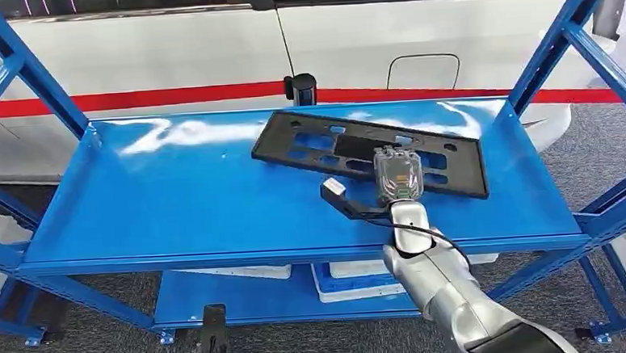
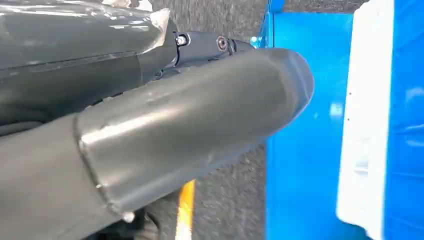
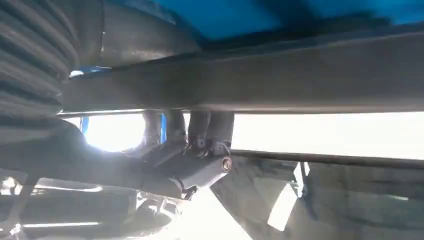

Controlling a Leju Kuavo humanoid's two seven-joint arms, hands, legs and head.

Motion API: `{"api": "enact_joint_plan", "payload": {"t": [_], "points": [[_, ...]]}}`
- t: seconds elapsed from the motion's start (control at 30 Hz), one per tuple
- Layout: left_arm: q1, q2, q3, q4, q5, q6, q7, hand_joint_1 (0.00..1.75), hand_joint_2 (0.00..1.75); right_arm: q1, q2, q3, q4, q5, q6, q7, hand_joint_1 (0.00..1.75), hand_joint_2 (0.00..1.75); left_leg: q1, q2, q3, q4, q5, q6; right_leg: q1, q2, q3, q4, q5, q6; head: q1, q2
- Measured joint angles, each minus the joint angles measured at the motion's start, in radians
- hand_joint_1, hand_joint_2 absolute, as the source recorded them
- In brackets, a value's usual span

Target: Take the parts from the cabinet and place them on the table.

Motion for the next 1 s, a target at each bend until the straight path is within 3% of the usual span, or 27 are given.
{"api": "enact_joint_plan", "payload": {"t": [0.13, 0.2, 0.3, 0.33, 0.43, 0.57, 0.67, 0.7, 0.87, 1.0], "points": [[0.0, 0.0, -0.05, 0.0, 0.101, -0.005, -0.043, 0.0, 0.0, 0.028, -0.006, -0.053, -0.071, 0.0, -0.016, -0.05, 1.75, 1.75, 0.0, 0.0, 0.0, 0.0, 0.0, 0.0, 0.0, 0.0, 0.0, 0.0, 0.0, 0.0, 0.0, 0.0], [0.007, 0.012, -0.079, 0.001, 0.122, -0.021, 0.009, 0.0, 0.0, 0.054, -0.013, -0.077, -0.128, 0.001, -0.02, -0.058, 1.75, 1.75, 0.0, 0.0, 0.0, 0.0, 0.0, 0.0, 0.0, 0.0, 0.0, 0.0, 0.0, 0.0, 0.0, 0.0], [0.057, 0.124, -0.102, 0.007, 0.185, -0.196, -0.011, 0.0, 0.0, 0.135, -0.045, -0.133, -0.313, 0.001, -0.013, -0.164, 1.75, 1.75, 0.001, 0.0, -0.001, 0.0, -0.001, -0.001, 0.002, 0.0, 0.0, 0.0, -0.001, -0.001, 0.001, 0.0], [0.071, 0.158, -0.102, 0.011, 0.204, -0.219, -0.016, 0.0, 0.0, 0.15, -0.048, -0.156, -0.367, 0.002, -0.007, -0.203, 1.75, 1.75, 0.001, 0.004, -0.001, 0.0, -0.001, -0.001, 0.002, 0.002, -0.002, 0.0, -0.001, -0.001, 0.0, 0.0], [0.098, 0.211, -0.102, 0.016, 0.19, -0.212, -0.029, 0.0, 0.0, 0.186, -0.063, -0.194, -0.528, 0.002, 0.017, -0.193, 1.75, 1.75, 0.0, 0.002, -0.001, -0.002, -0.001, -0.001, 0.0, 0.001, -0.004, 0.0, -0.001, -0.001, -0.001, 0.0], [0.13, 0.21, -0.108, 0.019, 0.192, -0.206, -0.033, 0.0, 0.0, 0.212, -0.071, -0.216, -0.717, -0.003, 0.019, -0.227, 1.75, 1.75, 0.001, 0.004, -0.001, -0.003, -0.001, -0.001, 0.0, 0.003, -0.004, 0.0, -0.001, -0.001, 0.0, 0.0], [0.142, 0.21, -0.111, 0.026, 0.181, -0.202, 0.0, 0.0, 0.0, 0.22, -0.076, -0.228, -0.808, -0.013, 0.012, -0.246, 1.75, 1.75, 0.0, 0.003, -0.001, -0.003, -0.001, -0.001, 0.0, 0.002, -0.003, 0.0, -0.001, -0.001, 0.0, 0.0], [0.146, 0.211, -0.112, 0.027, 0.174, -0.201, 0.018, 0.0, 1.75, 0.22, -0.077, -0.229, -0.839, -0.018, 0.01, -0.255, 1.75, 1.75, 0.0, 0.004, -0.001, -0.003, -0.001, -0.001, 0.0, 0.002, -0.004, 0.0, -0.001, -0.001, 0.0, 0.0], [0.16, 0.213, -0.123, 0.035, 0.16, -0.183, 0.129, 0.0, 1.75, 0.201, -0.079, -0.228, -0.98, -0.066, 0.018, -0.305, 1.75, 1.75, 0.0, 0.003, -0.001, -0.002, -0.001, -0.001, 0.0, 0.002, -0.003, 0.0, -0.001, -0.001, 0.0, 0.0], [0.162, 0.213, -0.135, 0.037, 0.155, -0.167, 0.18, 0.0, 1.75, 0.147, -0.079, -0.218, -1.049, -0.137, 0.029, -0.335, 1.75, 1.75, 0.0, 0.003, -0.001, -0.002, -0.001, -0.001, 0.0, 0.002, -0.003, 0.0, -0.001, -0.001, -0.001, 0.0]]}}
